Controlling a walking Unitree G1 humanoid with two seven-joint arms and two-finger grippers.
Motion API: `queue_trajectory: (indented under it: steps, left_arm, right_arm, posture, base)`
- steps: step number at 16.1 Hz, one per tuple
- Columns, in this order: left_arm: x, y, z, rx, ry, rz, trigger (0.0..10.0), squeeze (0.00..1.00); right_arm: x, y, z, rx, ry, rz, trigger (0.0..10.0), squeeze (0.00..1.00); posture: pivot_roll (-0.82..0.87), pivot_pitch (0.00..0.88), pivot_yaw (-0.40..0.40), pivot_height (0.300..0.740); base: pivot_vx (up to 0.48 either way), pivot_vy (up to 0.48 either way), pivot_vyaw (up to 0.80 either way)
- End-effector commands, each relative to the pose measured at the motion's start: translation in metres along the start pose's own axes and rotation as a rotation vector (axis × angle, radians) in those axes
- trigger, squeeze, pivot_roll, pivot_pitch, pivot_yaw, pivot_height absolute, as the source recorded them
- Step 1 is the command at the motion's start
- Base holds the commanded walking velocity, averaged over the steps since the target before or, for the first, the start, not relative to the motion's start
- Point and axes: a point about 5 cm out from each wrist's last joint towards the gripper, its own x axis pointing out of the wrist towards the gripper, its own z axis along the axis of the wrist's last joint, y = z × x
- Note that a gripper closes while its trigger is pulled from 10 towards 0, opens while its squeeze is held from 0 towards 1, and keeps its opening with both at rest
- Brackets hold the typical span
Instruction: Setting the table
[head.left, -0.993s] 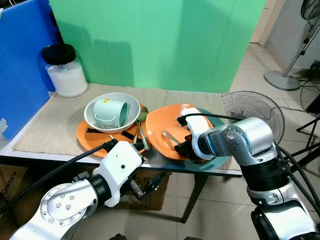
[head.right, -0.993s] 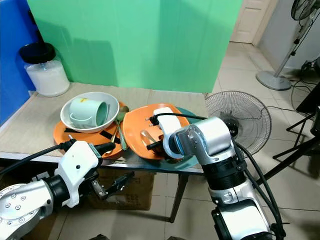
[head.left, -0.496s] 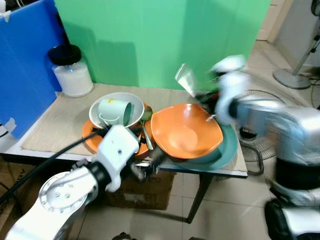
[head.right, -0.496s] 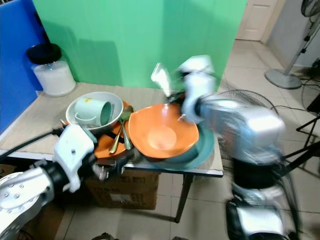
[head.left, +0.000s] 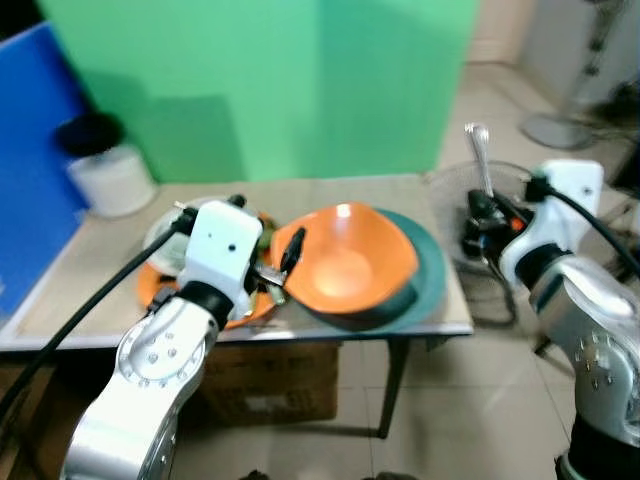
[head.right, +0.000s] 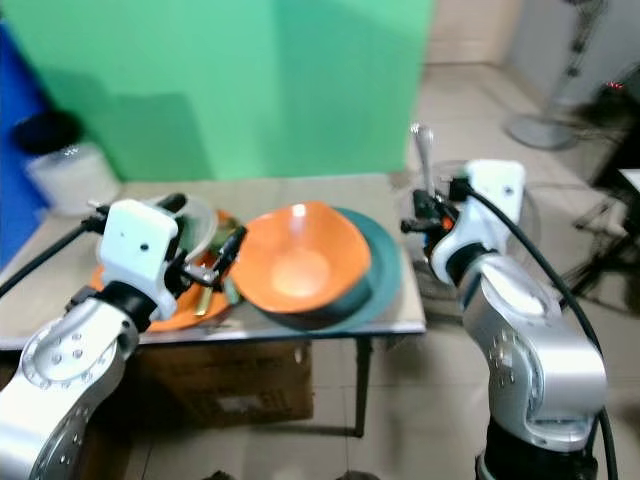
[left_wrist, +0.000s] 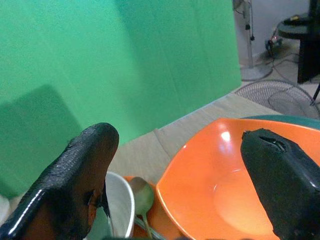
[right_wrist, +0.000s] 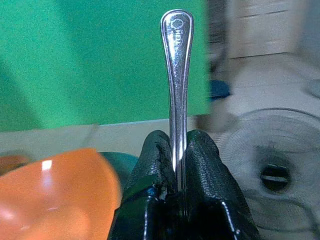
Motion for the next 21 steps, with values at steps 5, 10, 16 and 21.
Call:
queue_trajectory:
  steps: [5, 10, 16, 21]
  left_arm:
    - [0.000, 0.010, -0.003, -0.024, -0.035, 0.149, 10.0, 0.00]
    - [-0.006, 0.008, -0.009, -0.024, -0.019, 0.162, 10.0, 0.00]
    - [-0.008, 0.018, -0.003, -0.007, -0.059, 0.213, 10.0, 0.00]
    - [-0.008, 0.023, -0.006, -0.010, -0.049, 0.228, 10.0, 0.00]
  right_arm:
    - [-0.008, -0.005, -0.005, -0.015, -0.109, -0.137, 10.0, 0.00]
    - [-0.004, 0.003, -0.014, 0.050, -0.111, -0.059, 10.0, 0.00]
    - [0.007, 0.019, -0.017, 0.015, -0.121, -0.009, 10.0, 0.00]
    - [0.011, 0.018, -0.021, 0.036, -0.104, -0.053, 10.0, 0.00]
  posture:
    - [-0.10, 0.000, 0.063, 0.740]
    - [-0.08, 0.000, 0.048, 0.740]
    - [-0.07, 0.000, 0.028, 0.740]
    - [-0.07, 0.000, 0.030, 0.740]
  base:
    - [0.000, 0.000, -0.78]
    - [0.000, 0.000, -0.79]
    - [0.000, 0.000, -0.80]
    - [0.313, 0.000, -0.80]
